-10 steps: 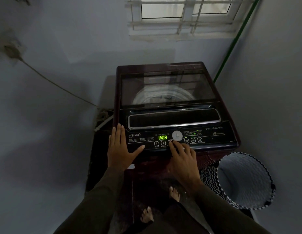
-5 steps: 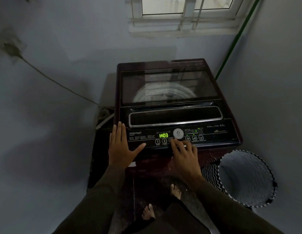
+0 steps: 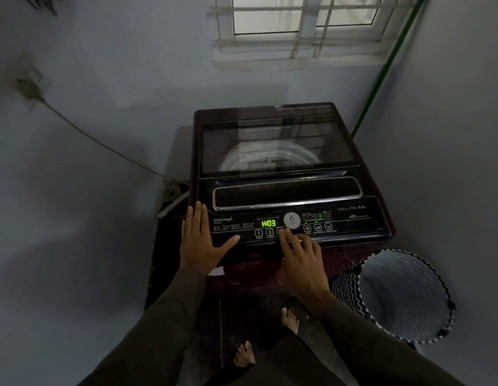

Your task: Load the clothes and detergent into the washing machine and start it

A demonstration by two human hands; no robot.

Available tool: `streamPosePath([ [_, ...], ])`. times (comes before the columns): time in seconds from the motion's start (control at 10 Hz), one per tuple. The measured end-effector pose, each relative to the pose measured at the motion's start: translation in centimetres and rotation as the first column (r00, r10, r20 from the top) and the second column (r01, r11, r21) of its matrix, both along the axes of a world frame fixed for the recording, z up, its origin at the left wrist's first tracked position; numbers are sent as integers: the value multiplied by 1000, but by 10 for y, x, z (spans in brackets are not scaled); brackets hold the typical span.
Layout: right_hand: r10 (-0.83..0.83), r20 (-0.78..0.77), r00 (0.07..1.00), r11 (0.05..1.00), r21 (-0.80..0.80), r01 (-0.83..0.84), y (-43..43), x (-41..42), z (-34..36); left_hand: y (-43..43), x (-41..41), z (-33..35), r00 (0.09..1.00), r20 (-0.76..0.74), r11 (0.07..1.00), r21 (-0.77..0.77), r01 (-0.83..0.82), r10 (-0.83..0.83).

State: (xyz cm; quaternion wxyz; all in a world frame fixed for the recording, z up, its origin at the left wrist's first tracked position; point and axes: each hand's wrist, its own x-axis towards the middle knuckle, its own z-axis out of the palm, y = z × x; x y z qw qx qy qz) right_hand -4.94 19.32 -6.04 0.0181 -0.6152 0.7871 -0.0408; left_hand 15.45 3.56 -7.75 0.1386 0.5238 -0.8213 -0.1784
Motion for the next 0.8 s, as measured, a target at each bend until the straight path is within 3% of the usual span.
streamPosePath([
  [0.5,3,-42,999,997,72,0,-2,3,7,7,-6,10,993,115,997,69,-28,20],
  [0.8,-19,22,1000,994,-110,22,-13,-14,24,34,-26,23,991,110,994,-69,83,-75],
])
